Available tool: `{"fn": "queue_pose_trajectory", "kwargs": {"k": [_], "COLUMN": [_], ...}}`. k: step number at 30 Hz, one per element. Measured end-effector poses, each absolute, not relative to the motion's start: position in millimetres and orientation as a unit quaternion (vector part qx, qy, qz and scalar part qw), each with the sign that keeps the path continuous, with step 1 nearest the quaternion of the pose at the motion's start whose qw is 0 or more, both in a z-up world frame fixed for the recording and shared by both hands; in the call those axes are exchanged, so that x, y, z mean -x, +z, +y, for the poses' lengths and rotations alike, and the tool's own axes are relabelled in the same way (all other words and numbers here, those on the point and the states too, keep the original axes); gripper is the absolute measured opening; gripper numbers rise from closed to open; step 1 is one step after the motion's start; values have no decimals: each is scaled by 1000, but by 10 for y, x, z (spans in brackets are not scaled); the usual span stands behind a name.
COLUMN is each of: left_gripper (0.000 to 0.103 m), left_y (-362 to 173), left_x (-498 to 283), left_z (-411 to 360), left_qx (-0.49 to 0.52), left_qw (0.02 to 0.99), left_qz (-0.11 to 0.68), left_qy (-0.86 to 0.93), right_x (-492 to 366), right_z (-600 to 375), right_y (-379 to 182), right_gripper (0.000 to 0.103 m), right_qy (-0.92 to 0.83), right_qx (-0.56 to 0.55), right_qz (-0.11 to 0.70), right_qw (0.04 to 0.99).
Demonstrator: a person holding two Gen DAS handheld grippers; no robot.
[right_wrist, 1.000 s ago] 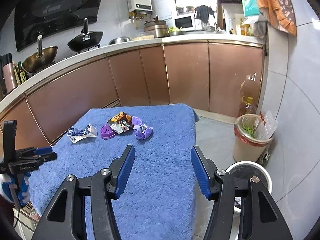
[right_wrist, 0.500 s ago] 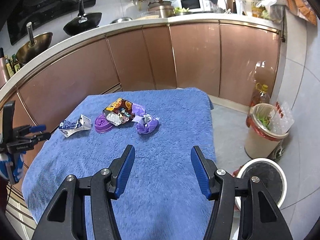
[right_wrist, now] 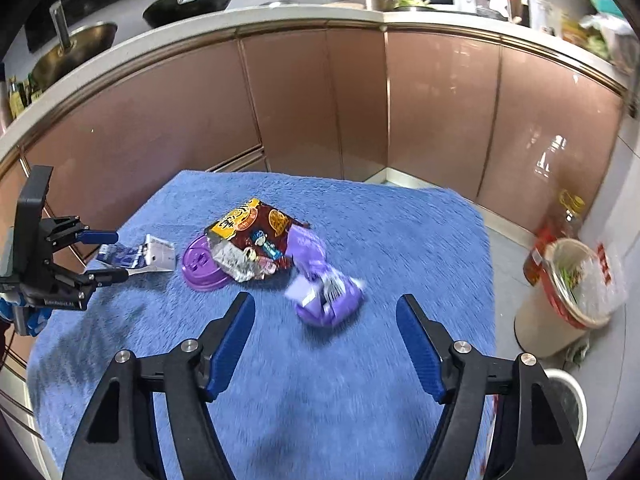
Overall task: Collect trash
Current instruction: 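Grasp the blue milk carton with the left tool while the right tool grasps the purple bag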
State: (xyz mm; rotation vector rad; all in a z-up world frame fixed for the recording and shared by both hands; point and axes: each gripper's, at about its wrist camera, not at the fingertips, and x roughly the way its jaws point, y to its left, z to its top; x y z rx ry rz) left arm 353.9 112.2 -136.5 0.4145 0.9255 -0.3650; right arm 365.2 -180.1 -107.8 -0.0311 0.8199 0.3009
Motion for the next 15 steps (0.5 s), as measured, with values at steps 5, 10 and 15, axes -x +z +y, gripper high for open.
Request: {"fn": "queue_pose_trajectory", "kwargs": {"k": [5,10,15], "left_gripper": [63,63,60], "left_y": [-1482,-1571,-1673], "left_x": [-3687,-3813,-3926], "left_z": [1133,1121,1105], "left_qx": [-201,-213,-218], "left_qw": [855,850,843], "left_qz": [446,454,466], "left_qy": [-169,-164,-157], "right_x": [-3963,-4197,-4305], "right_z": [-1665,-1610,-1613], "right_y": [-1322,-1535,-1680], "right_gripper": [73,73,69], "right_qy": [149,150,155], "right_qx": [26,32,25], "right_qz": [416,432,447], "right_qw": [897,889,881]}}
